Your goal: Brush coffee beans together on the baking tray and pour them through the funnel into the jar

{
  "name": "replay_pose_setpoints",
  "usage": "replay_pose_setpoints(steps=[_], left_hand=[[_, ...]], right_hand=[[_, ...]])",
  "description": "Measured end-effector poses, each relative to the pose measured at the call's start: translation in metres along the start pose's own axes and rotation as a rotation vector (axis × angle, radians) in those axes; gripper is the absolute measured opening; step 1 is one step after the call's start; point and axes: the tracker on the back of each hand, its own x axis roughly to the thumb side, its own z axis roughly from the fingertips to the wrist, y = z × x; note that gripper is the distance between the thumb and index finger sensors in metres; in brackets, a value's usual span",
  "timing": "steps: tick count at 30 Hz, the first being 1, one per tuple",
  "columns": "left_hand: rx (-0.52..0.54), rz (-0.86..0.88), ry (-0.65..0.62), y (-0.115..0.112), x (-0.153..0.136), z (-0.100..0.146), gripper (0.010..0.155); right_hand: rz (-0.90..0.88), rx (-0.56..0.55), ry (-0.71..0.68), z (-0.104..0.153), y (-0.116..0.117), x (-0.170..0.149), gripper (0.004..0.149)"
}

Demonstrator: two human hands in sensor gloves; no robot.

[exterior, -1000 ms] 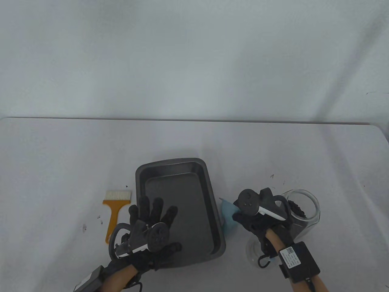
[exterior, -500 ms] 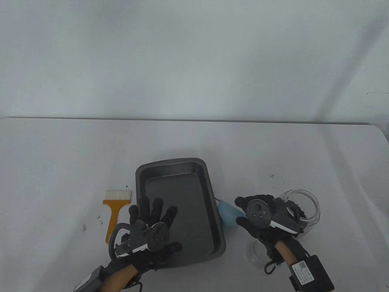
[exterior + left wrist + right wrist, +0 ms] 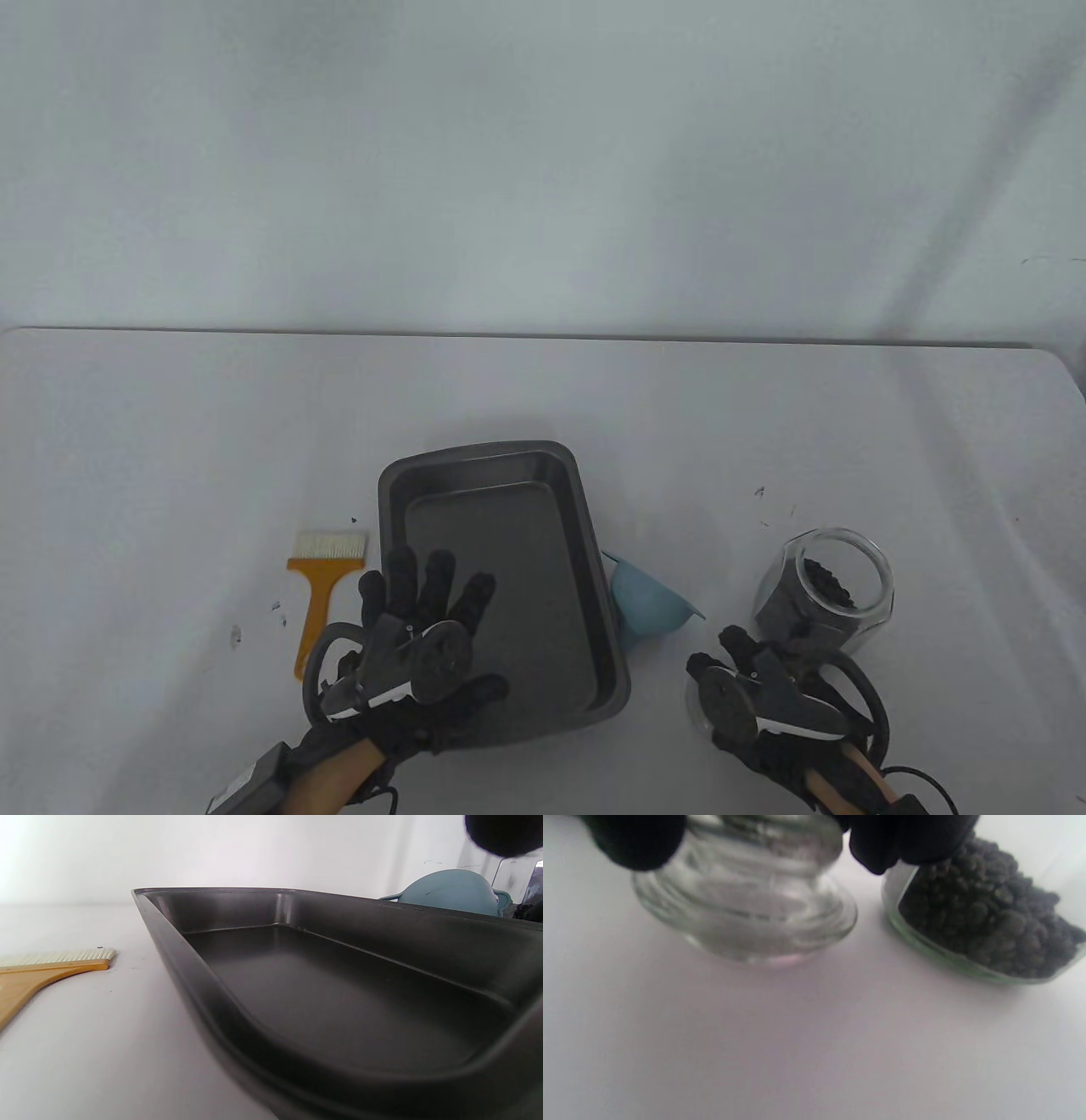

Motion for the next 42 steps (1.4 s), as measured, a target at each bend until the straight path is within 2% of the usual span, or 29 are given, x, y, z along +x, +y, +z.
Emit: replay_pose_setpoints(steps=[9,18,22,24,25,27,28,30,33,39,42], left_hand=[[-0.011,0.001,0.003,-0.001,-0.001,-0.001,0.098],[-0.017,0.000,0.006,-0.001,-0.001,-0.001,0.097],[-0.014,0.001,0.009,-0.001,-0.001,-0.001,0.097],[-0.020,0.003,0.012,-0.001,-0.001,-0.001,0.097],[-0.017,0.002,0.011,0.000,-0.001,-0.001,0.097],[-0.017,0.003,0.012,0.000,-0.001,-0.001,0.098],[-0.014,0.002,0.010,0.000,-0.001,-0.001,0.098],[-0.013,0.002,0.011,0.000,-0.001,-0.001,0.098],[-0.010,0.003,0.010,0.000,-0.001,-0.001,0.098],[-0.007,0.000,0.011,0.001,-0.001,-0.001,0.098],[-0.006,0.005,0.015,0.001,-0.003,-0.001,0.098]], right_hand=[[-0.172,0.041,-0.028,-0.011,0.006,-0.003,0.067],[-0.145,-0.009,-0.044,-0.009,0.001,0.000,0.063],[-0.207,-0.076,-0.072,0.008,-0.026,-0.001,0.063],[-0.201,-0.153,-0.084,0.020,-0.047,-0.003,0.063],[-0.167,-0.228,-0.069,0.027,-0.060,-0.004,0.063],[-0.127,-0.307,-0.026,0.037,-0.080,-0.012,0.063],[-0.164,-0.208,-0.034,0.040,-0.090,-0.019,0.063],[-0.244,-0.272,-0.029,0.046,-0.104,-0.034,0.063],[-0.237,-0.312,0.055,0.048,-0.122,-0.063,0.063],[-0.301,-0.285,0.264,0.029,-0.127,-0.133,0.063],[-0.317,-0.262,0.319,0.023,-0.120,-0.152,0.063]])
